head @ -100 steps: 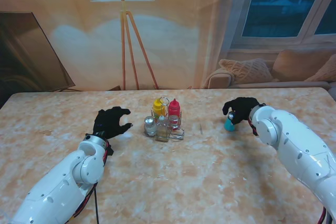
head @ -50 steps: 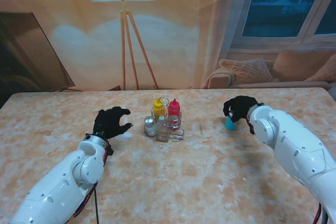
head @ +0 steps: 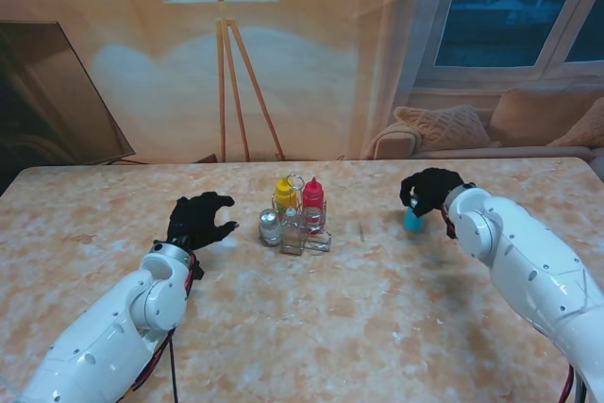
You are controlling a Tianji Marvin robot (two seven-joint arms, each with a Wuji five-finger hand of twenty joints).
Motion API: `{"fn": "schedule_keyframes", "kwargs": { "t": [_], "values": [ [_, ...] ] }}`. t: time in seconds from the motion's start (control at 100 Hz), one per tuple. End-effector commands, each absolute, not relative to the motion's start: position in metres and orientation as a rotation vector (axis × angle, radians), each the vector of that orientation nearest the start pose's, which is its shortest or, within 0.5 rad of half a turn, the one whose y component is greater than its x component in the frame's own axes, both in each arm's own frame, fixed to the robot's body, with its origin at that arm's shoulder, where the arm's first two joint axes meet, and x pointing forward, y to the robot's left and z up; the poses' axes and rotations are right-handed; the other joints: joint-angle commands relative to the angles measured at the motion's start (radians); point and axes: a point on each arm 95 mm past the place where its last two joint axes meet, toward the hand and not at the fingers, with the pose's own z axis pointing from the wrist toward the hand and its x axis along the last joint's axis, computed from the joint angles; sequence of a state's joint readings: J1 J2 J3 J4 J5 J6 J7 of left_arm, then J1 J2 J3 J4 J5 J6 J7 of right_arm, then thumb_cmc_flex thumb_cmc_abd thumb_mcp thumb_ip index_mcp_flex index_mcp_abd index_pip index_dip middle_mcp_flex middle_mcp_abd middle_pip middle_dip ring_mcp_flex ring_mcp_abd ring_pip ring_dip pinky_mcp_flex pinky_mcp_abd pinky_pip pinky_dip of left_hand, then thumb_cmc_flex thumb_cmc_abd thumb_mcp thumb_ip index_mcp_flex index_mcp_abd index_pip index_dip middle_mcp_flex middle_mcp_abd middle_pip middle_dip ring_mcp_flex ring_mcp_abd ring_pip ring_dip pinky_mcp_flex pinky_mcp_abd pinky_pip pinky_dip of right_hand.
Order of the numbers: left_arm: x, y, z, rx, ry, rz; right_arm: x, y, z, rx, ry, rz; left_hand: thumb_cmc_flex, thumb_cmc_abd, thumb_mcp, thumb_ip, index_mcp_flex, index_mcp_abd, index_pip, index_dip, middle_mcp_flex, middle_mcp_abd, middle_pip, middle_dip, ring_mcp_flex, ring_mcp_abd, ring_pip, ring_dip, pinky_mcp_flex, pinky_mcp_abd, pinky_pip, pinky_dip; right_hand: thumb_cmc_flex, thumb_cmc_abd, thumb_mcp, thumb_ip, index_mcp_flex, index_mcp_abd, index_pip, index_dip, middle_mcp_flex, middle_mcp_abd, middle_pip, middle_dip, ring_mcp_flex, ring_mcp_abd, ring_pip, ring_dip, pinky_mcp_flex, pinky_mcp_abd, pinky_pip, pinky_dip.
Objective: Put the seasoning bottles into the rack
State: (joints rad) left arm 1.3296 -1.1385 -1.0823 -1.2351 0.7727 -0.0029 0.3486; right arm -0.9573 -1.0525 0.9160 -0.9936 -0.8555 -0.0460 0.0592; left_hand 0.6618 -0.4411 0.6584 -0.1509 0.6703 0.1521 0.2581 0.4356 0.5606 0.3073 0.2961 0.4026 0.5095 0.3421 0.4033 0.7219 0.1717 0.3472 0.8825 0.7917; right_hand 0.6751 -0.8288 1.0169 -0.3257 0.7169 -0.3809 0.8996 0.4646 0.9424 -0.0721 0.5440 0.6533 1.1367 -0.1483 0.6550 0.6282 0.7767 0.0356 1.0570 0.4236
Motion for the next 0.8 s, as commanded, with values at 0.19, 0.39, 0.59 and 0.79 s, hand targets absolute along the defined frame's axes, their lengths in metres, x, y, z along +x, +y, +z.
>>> {"fn": "schedule_keyframes", "kwargs": {
  "t": [0.19, 0.39, 0.59, 0.79],
  "values": [
    [0.461, 0.021, -0.347, -1.298, 1.182, -1.576, 0.542, -0.047, -0.292, 1.211, 1.656, 1.282, -0.002, -0.018, 0.029, 0.017, 0.002, 0.005, 0.015, 0.011, -0.033, 0.008, 0.000, 0.009, -0.016, -0.008, 0.012, 0.025, -0.006, -0.002, 0.008, 0.005, 0.101, 0.029, 0.043, 0.010, 0.055, -0.036, 0.102, -0.001, 0.095, -0.079, 0.085, 0.060, 0.045, -0.070, 0.032, 0.021, 0.017, -0.015, 0.022, 0.026],
    [0.460, 0.020, -0.347, -1.296, 1.176, -1.579, 0.535, -0.018, -0.280, 1.157, 1.746, 1.371, -0.001, -0.017, 0.029, 0.017, -0.002, 0.004, 0.011, 0.009, -0.033, 0.009, 0.001, 0.009, -0.015, -0.007, 0.013, 0.026, -0.005, -0.002, 0.008, 0.006, 0.086, 0.027, 0.036, 0.010, 0.063, -0.053, 0.112, -0.002, 0.106, -0.087, 0.091, 0.064, 0.055, -0.078, 0.039, 0.027, 0.027, -0.018, 0.024, 0.033],
    [0.460, 0.021, -0.347, -1.296, 1.177, -1.580, 0.530, 0.011, -0.270, 1.120, 1.767, 1.478, -0.001, -0.017, 0.029, 0.017, -0.002, 0.004, 0.011, 0.008, -0.034, 0.009, 0.000, 0.009, -0.015, -0.007, 0.012, 0.025, -0.006, -0.002, 0.007, 0.006, 0.080, 0.025, 0.036, 0.009, 0.069, -0.064, 0.124, 0.000, 0.114, -0.092, 0.099, 0.072, 0.061, -0.084, 0.048, 0.036, 0.030, -0.015, 0.024, 0.038],
    [0.460, 0.022, -0.347, -1.297, 1.173, -1.582, 0.531, 0.038, -0.265, 1.115, 1.796, 1.556, -0.002, -0.016, 0.028, 0.017, -0.001, 0.004, 0.012, 0.009, -0.033, 0.008, 0.000, 0.009, -0.016, -0.009, 0.012, 0.025, -0.006, -0.003, 0.007, 0.005, 0.074, 0.023, 0.036, 0.008, 0.072, -0.076, 0.132, 0.001, 0.118, -0.097, 0.105, 0.078, 0.063, -0.089, 0.056, 0.043, 0.030, -0.016, 0.024, 0.042]
  ]
}}
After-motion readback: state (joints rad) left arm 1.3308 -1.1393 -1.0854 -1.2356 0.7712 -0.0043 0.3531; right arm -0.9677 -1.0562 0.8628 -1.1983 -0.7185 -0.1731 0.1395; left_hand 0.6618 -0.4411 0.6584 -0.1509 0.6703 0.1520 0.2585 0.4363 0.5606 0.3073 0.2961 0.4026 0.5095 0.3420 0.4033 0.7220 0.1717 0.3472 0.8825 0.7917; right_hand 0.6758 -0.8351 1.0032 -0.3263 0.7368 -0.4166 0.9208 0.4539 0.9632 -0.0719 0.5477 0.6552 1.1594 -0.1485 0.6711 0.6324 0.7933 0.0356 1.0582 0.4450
